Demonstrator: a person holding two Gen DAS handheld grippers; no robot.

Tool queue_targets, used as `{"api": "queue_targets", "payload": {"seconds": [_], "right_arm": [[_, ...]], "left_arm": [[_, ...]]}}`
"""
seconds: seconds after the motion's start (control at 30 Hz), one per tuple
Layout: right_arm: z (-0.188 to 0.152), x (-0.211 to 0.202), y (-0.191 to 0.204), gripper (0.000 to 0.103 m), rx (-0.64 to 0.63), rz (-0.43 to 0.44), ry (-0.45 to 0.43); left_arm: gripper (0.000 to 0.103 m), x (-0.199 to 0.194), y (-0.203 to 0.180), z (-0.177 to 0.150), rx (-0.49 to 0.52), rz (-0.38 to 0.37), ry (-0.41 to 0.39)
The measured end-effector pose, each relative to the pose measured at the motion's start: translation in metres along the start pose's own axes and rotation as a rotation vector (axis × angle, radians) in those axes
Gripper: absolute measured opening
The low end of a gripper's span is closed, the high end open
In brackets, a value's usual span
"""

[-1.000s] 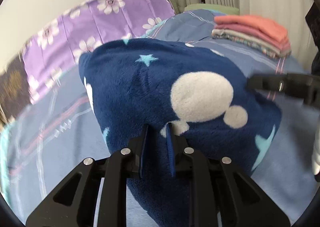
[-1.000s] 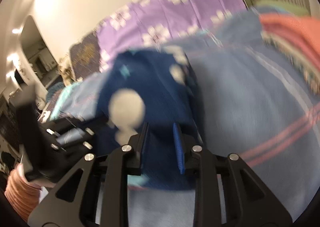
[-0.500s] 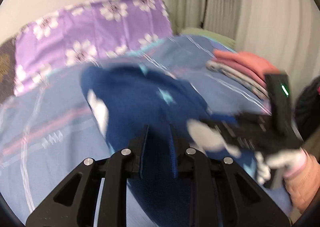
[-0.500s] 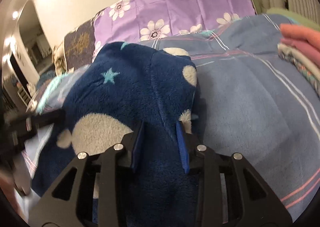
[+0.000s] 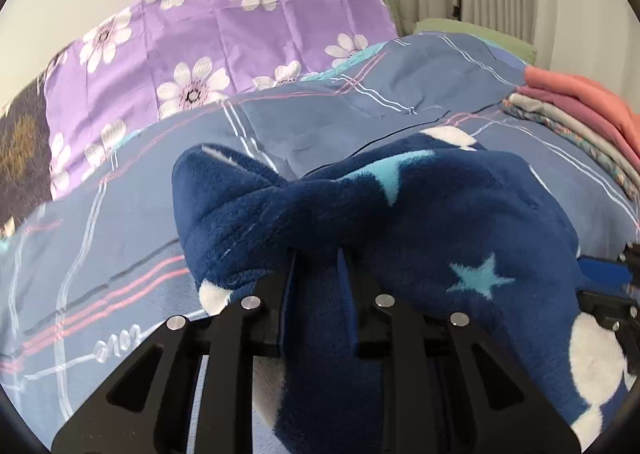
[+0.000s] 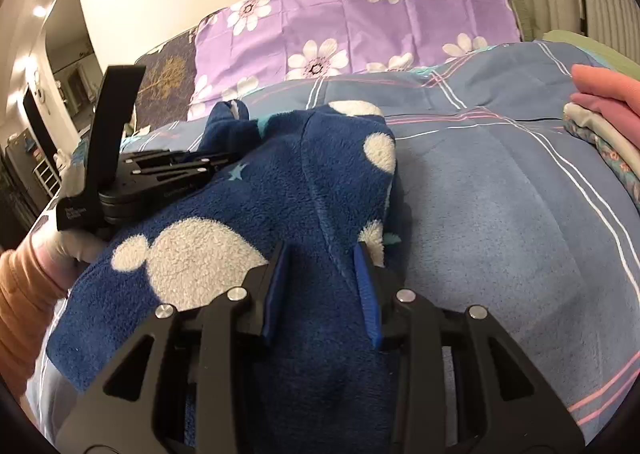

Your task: Fold small clothes

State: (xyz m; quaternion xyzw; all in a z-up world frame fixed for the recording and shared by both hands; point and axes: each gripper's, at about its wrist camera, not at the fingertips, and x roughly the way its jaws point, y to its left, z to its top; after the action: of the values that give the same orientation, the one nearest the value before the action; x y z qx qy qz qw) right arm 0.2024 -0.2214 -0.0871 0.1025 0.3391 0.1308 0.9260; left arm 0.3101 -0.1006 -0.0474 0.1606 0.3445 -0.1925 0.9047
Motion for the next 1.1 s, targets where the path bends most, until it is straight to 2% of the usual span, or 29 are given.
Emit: {"api": "queue_targets", "payload": {"seconds": [0.07, 0.1, 0.17, 0.2, 0.27, 0.37, 0.4, 0.47, 0.5, 0.53, 0.57, 0.63, 0.77, 0.87, 0.93, 1.07, 1.1], "right_arm": [[0.018, -0.011, -0.002, 0.034, 0.027, 0.019, 0.043], [0.025, -0.017, -0.002, 0.035, 0.042, 0.023, 0.032], [0.052, -0.036, -0.002, 0.038, 0.065, 0.057, -0.062], [0.063, -0.038, 0.000, 0.041, 0.064, 0.067, -0.081], [0.085, -0.032, 0.008, 0.043, 0.044, 0.087, -0.083], [0.103, 0.001, 0.021, 0.043, 0.027, 0.122, -0.021], [0.102, 0.015, 0.024, 0.043, 0.009, 0.100, 0.007], [0.090, 0.062, 0.027, 0.048, -0.070, -0.052, 0.114], [0.078, 0.087, 0.022, 0.048, -0.080, -0.066, 0.162], [0.075, 0.094, 0.016, 0.048, -0.045, -0.040, 0.156], [0.077, 0.091, 0.012, 0.047, -0.011, -0.025, 0.153], [0.078, 0.091, 0.014, 0.047, -0.024, -0.048, 0.163], [0.076, 0.092, 0.015, 0.047, -0.028, -0.062, 0.172], [0.074, 0.089, 0.013, 0.047, -0.025, -0.044, 0.155], [0.073, 0.086, 0.014, 0.047, -0.034, -0.043, 0.137], [0.075, 0.085, 0.010, 0.047, -0.022, -0.045, 0.119], [0.075, 0.082, 0.011, 0.048, -0.024, -0.048, 0.112]], "left_arm": [[0.022, -0.014, 0.002, 0.008, 0.021, -0.015, -0.015], [0.023, -0.018, 0.005, 0.011, 0.017, -0.033, -0.024], [0.024, -0.032, 0.018, 0.021, -0.043, -0.095, -0.066], [0.024, -0.038, 0.028, 0.029, -0.093, -0.126, -0.084], [0.024, -0.042, 0.043, 0.041, -0.142, -0.138, -0.108], [0.024, -0.031, 0.056, 0.052, -0.160, -0.100, -0.098], [0.024, -0.022, 0.060, 0.053, -0.164, -0.085, -0.077], [0.026, 0.018, 0.064, 0.045, -0.119, 0.022, 0.010], [0.030, 0.030, 0.064, 0.040, -0.091, 0.059, 0.030], [0.031, 0.050, 0.060, 0.030, -0.041, 0.110, 0.053], [0.031, 0.060, 0.057, 0.025, -0.040, 0.133, 0.034], [0.029, 0.071, 0.060, 0.028, -0.111, 0.144, 0.043], [0.028, 0.080, 0.053, 0.037, -0.023, 0.178, 0.092], [0.029, 0.071, 0.051, 0.035, -0.003, 0.211, 0.079], [0.029, 0.049, 0.047, 0.034, 0.008, 0.233, 0.028], [0.033, -0.010, 0.039, 0.033, 0.002, 0.163, -0.050], [0.041, -0.028, 0.034, 0.031, 0.007, 0.135, -0.063]]}}
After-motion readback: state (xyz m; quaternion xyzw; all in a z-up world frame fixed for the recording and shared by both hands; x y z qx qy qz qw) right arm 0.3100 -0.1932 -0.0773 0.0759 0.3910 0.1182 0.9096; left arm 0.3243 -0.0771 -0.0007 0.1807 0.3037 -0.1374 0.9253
